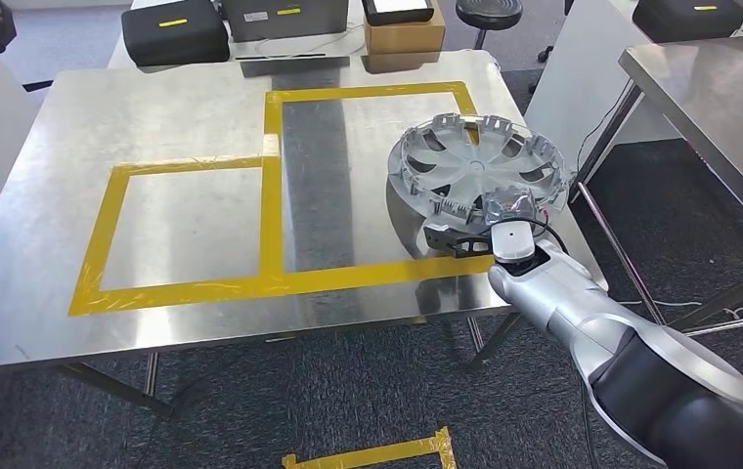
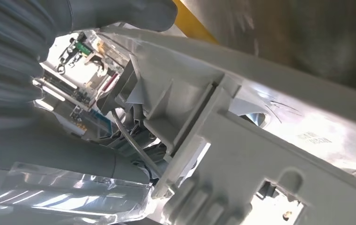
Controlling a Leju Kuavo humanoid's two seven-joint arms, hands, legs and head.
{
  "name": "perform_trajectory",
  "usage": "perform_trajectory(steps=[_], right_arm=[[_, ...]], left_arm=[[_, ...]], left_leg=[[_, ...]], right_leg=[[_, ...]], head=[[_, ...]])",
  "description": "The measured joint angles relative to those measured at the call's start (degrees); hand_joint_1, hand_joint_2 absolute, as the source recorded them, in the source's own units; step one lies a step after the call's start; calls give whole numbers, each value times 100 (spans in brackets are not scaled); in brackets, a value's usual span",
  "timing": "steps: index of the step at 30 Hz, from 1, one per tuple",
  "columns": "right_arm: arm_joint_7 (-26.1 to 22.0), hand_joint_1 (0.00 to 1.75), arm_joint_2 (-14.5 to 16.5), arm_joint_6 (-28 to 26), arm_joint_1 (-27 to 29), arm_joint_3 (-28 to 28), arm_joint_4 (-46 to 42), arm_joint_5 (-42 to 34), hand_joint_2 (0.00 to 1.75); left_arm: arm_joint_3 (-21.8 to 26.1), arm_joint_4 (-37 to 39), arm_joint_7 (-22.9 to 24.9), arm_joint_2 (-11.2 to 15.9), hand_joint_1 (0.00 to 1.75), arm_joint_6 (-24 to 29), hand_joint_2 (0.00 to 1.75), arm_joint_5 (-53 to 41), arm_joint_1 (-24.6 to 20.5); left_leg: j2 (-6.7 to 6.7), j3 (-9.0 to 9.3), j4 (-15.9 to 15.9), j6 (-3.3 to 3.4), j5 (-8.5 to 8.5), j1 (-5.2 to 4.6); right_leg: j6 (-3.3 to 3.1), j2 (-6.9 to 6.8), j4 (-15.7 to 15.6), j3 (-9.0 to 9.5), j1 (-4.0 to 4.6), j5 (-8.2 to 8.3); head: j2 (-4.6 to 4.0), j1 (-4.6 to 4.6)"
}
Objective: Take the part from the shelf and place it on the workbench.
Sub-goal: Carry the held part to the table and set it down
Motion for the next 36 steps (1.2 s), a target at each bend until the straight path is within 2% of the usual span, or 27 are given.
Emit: perform_trajectory(steps=[5,8,11,14,17,20,36], right_arm=[[-270,175,96,-36,77,-71,17,-20,175],[-771,175,271,-238,183,-87,15,-98,175],[-1509,175,582,-518,243,-86,-1,-84,175],[-1897,175,975,-578,292,-79,-40,9,175],[-1964,175,1278,-533,350,-68,-47,76,175],[-1974,175,1422,-539,382,-61,-45,109,175],[-2045,175,1500,-619,419,-68,-28,-4,175]], left_arm=[[0,0,-20,-3,0,-2,175,3,-6],[0,0,-24,-13,0,-13,175,3,-9],[0,0,-23,-22,0,-16,175,-7,-8],[0,0,-23,-35,0,-17,175,-15,-9],[0,0,-23,-46,0,-22,175,-14,-10],[0,0,-17,-50,0,-49,175,-14,-10],[0,0,3,-48,0,-68,175,-28,-10]], left_leg=[[22,2,0,3,-3,-1],[50,2,-2,0,-6,-1],[110,13,-4,-2,-18,0],[140,29,-5,-2,-26,2],[123,31,-5,-4,-27,12],[87,28,-5,-5,-27,17],[-16,25,-5,-6,-26,15]], right_leg=[[3,12,0,-1,0,2],[4,27,3,-3,0,3],[5,75,10,-13,3,5],[4,105,17,-18,8,5],[1,104,18,-20,11,3],[0,99,18,-18,12,2],[1,56,14,-6,10,2]], head=[[0,4],[0,9],[0,5],[0,-7],[0,-11],[0,-10],[0,-7]])
